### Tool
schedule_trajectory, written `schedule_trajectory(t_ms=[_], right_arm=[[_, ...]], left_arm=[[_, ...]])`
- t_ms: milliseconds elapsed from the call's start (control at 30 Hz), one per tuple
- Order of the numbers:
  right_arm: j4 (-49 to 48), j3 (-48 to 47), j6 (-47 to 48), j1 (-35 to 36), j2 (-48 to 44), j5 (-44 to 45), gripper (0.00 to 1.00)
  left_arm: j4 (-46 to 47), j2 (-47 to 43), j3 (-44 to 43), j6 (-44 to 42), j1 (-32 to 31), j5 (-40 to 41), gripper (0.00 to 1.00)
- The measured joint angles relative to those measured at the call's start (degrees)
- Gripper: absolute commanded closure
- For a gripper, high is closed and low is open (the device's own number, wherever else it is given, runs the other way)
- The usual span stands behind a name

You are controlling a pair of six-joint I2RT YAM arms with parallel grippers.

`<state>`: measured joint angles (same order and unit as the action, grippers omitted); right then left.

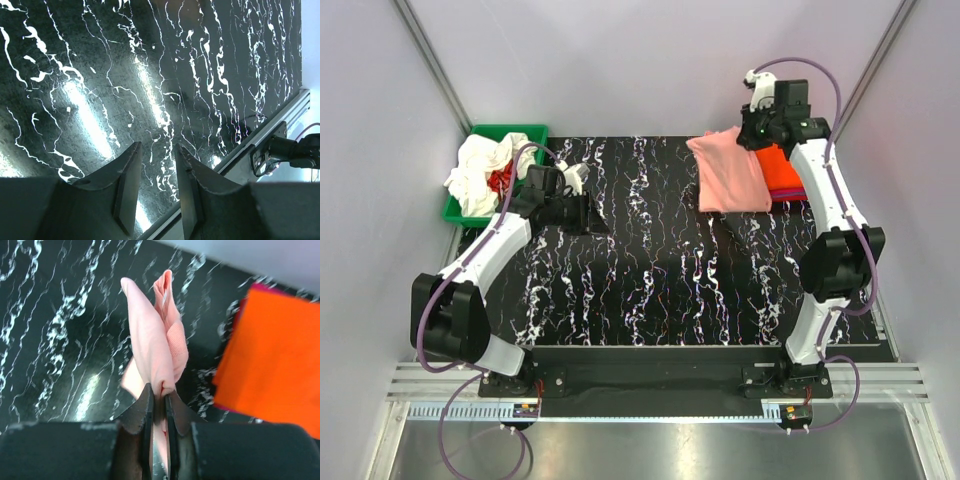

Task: Fold and stack the t-shirts
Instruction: Neatly place the folded tshirt to the corner

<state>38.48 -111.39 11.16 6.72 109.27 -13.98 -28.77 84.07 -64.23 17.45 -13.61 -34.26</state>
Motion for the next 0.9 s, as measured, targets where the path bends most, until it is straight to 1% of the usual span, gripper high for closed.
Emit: schedule_trajectory(t_ms=[100, 200, 400, 467, 633, 900], right_arm=[[0.4, -3.1, 0.9, -1.8, -0.1, 0.1, 1.00], [0.9, -4.0, 1.8, -3.7, -0.1, 0.0, 1.00], [4.6, -7.1, 2.9, -7.6, 0.9, -0.9, 1.00], [6.1, -9.7, 3.2, -9.0, 1.9, -1.8, 1.00], [11.1, -19.8, 3.4, -12.2, 6.5, -3.8, 1.00], [15.4, -23.2, 6.6, -14.1, 8.7, -6.1, 1.00]], left_arm=[[0.2, 0.0, 0.0, 0.0, 0.0, -0.3, 0.62], [0.2, 0.0, 0.0, 0.0, 0.0, -0.4, 0.62], [0.3, 0.0, 0.0, 0.1, 0.0, -1.4, 0.61], [0.6, 0.0, 0.1, 0.1, 0.0, -1.6, 0.61], [0.8, 0.0, 0.2, 0.1, 0.0, -1.9, 0.61], [1.4, 0.0, 0.2, 0.1, 0.0, -2.3, 0.61]])
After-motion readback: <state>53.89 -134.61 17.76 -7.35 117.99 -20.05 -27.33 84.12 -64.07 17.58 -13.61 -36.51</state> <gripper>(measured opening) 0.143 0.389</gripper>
